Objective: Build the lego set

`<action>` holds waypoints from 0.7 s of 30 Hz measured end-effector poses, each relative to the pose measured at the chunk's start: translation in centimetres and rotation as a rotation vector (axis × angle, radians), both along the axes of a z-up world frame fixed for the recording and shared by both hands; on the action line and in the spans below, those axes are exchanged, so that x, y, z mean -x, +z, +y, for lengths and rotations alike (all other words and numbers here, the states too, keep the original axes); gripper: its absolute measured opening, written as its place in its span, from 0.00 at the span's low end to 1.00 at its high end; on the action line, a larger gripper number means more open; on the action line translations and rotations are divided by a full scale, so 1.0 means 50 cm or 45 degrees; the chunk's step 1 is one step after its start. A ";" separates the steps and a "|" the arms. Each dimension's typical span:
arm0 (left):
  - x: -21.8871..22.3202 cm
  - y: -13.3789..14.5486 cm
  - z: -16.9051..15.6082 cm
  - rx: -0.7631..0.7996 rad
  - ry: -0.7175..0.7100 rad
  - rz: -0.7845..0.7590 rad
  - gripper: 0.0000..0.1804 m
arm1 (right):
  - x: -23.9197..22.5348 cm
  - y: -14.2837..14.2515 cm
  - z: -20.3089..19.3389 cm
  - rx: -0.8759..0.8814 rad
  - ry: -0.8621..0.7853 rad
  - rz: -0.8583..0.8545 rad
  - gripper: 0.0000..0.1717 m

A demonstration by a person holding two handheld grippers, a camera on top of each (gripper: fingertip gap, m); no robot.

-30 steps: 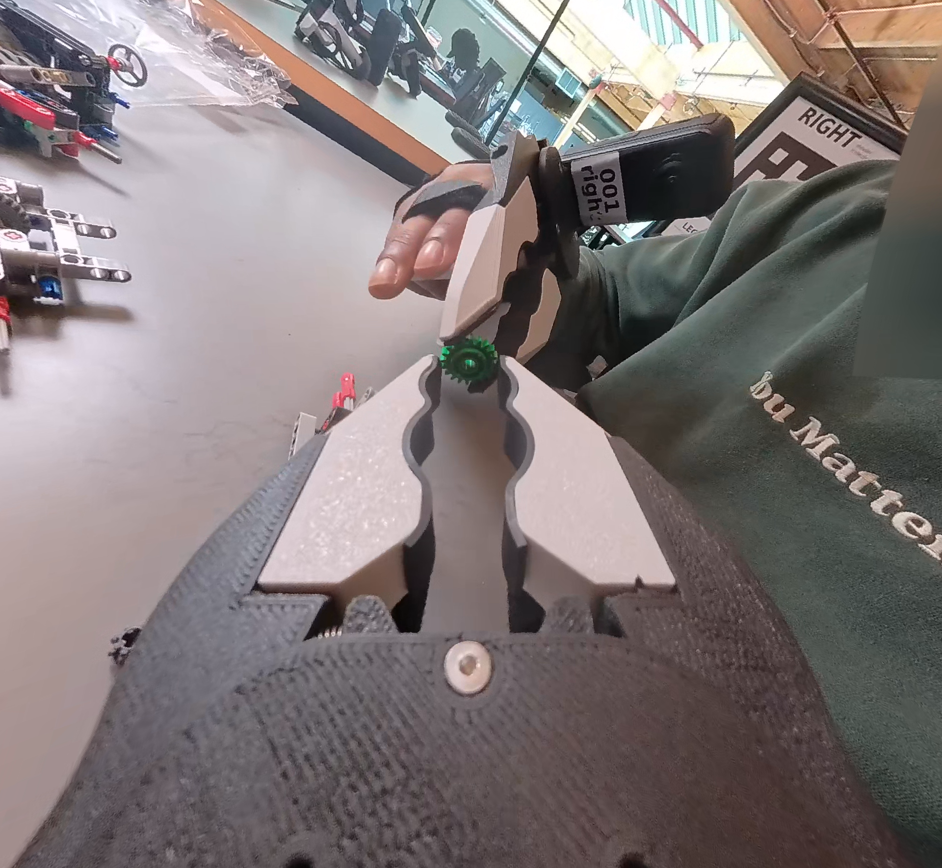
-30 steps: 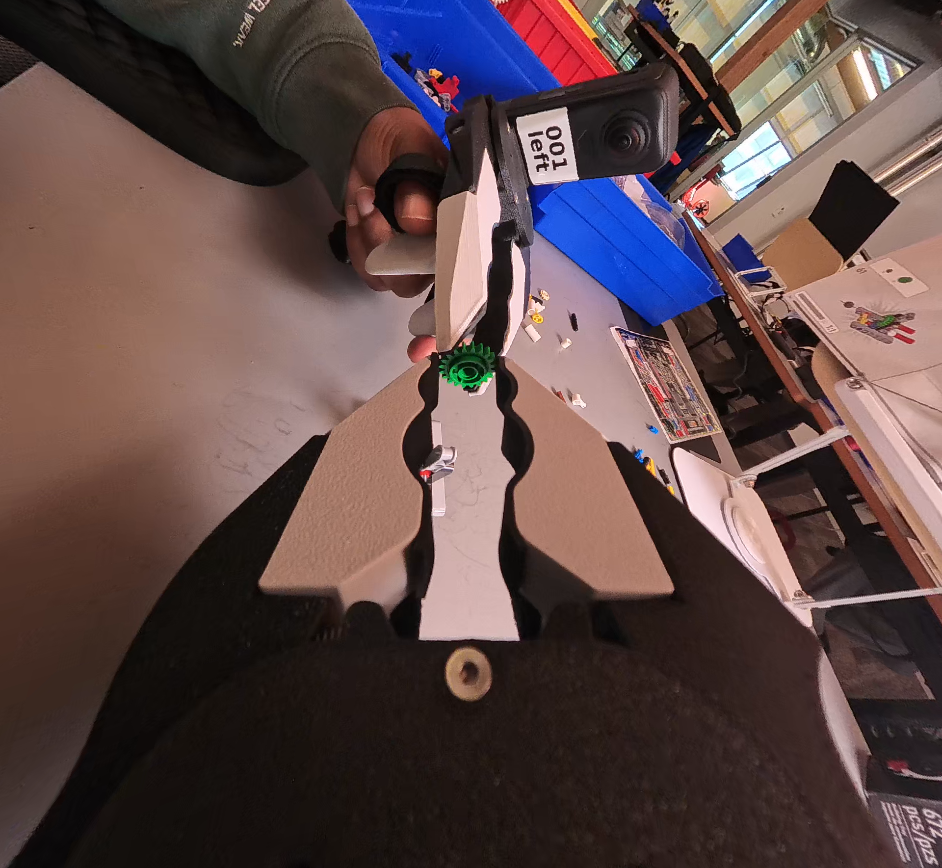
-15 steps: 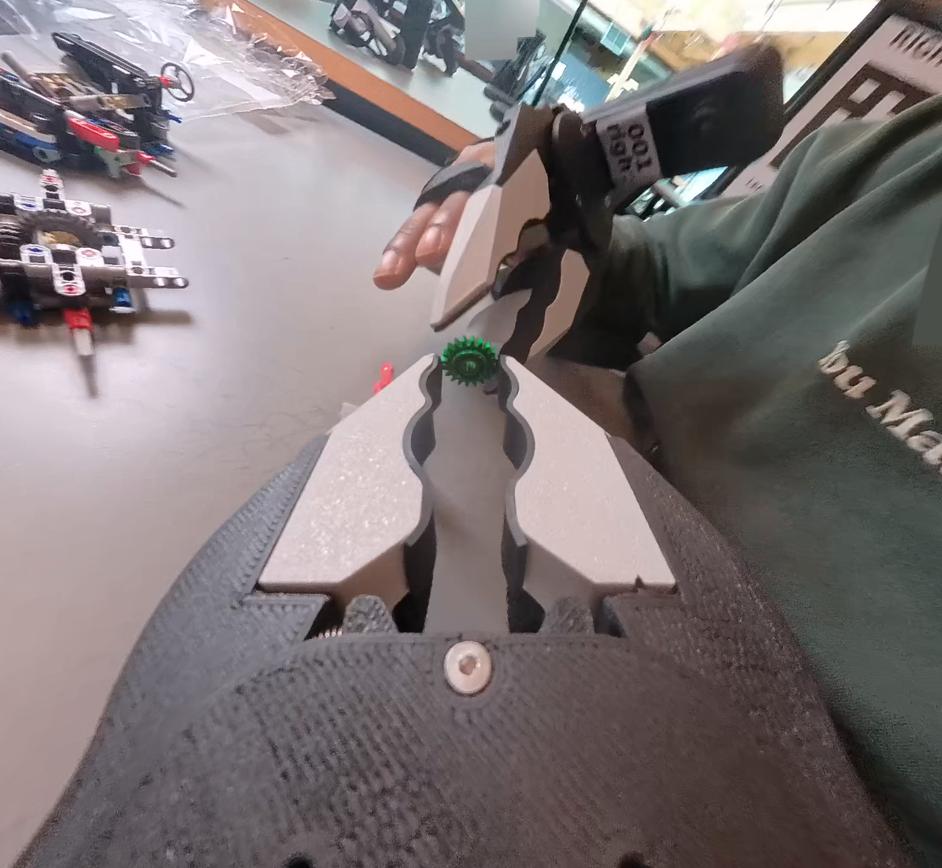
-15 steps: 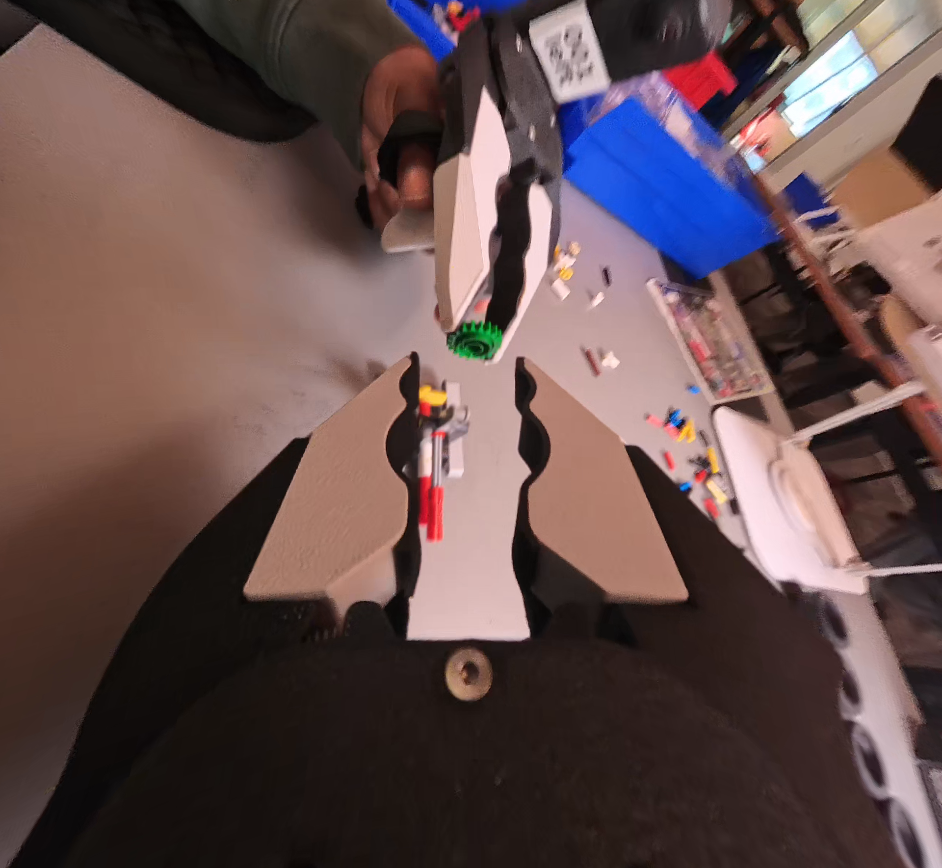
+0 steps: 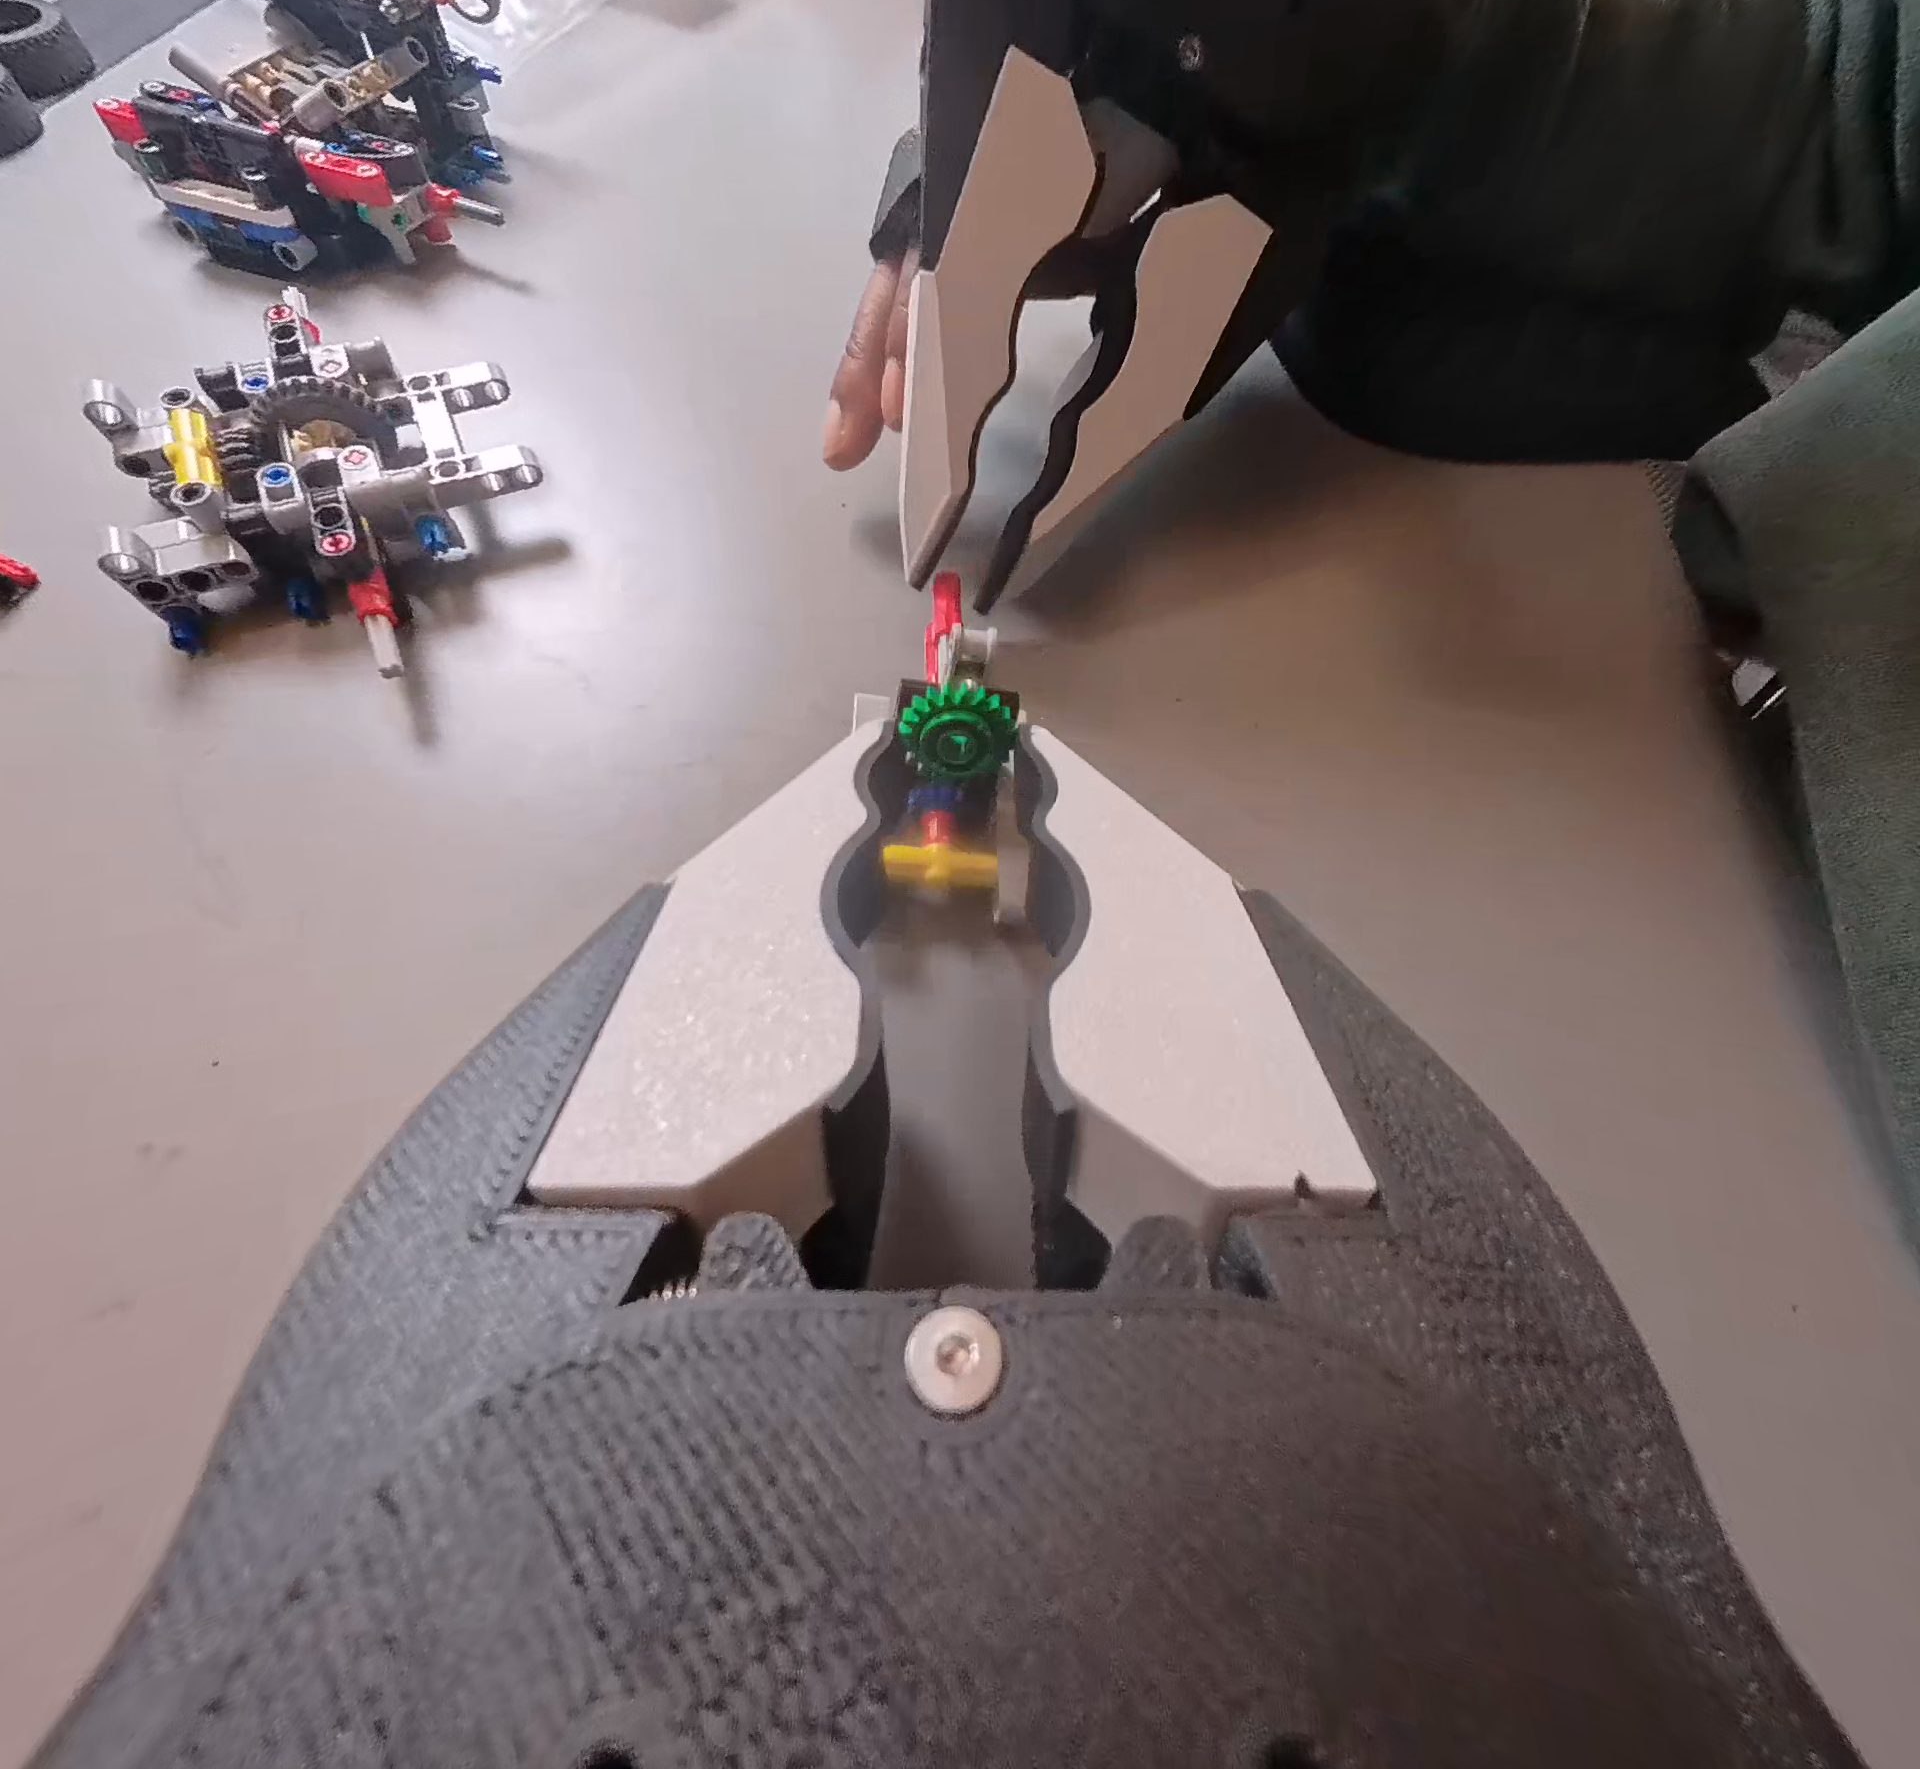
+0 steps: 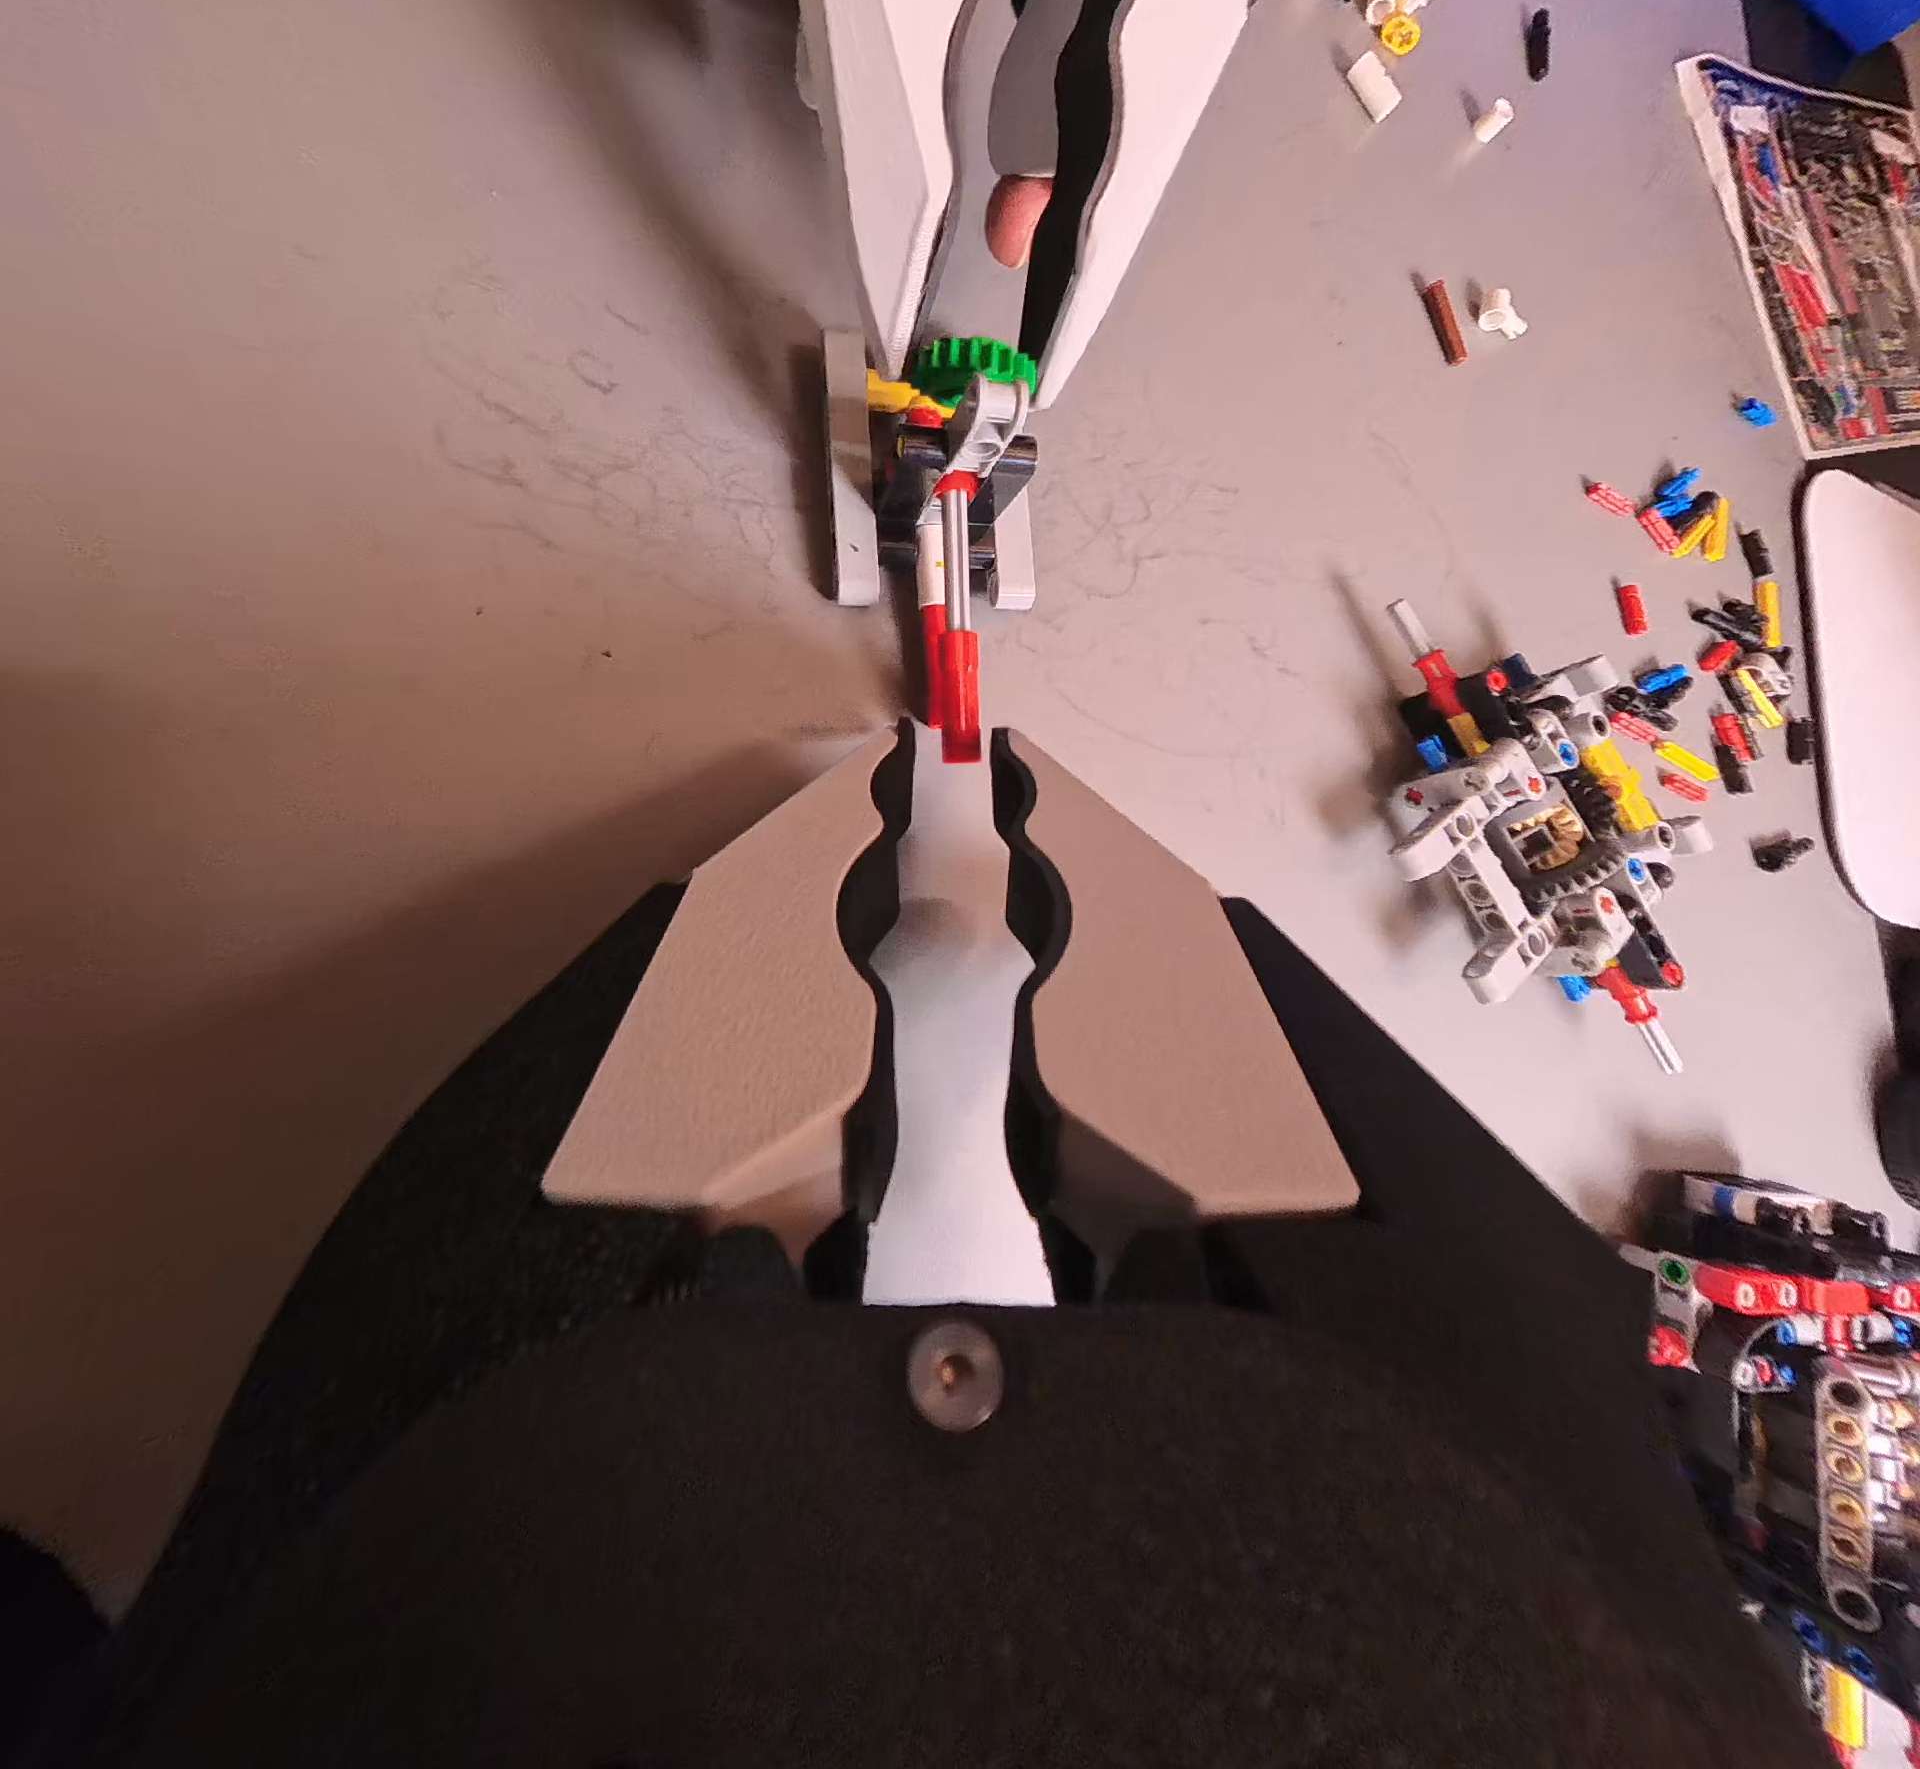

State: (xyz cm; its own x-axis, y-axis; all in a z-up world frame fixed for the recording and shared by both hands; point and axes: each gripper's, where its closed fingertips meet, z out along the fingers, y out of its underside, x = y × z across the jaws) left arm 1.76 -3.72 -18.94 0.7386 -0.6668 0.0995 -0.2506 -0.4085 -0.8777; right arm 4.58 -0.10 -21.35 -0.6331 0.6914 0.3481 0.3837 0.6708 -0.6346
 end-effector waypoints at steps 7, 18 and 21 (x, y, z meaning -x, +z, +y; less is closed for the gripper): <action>-0.003 -0.013 0.002 -0.020 -0.011 0.112 0.11 | 0.002 -0.004 -0.003 0.010 0.006 0.001 0.04; 0.000 -0.017 0.012 -0.041 -0.010 0.160 0.11 | 0.007 -0.007 -0.001 0.025 0.005 0.019 0.03; -0.001 -0.020 0.010 -0.029 -0.028 0.162 0.11 | 0.009 -0.007 -0.002 0.012 0.010 0.025 0.03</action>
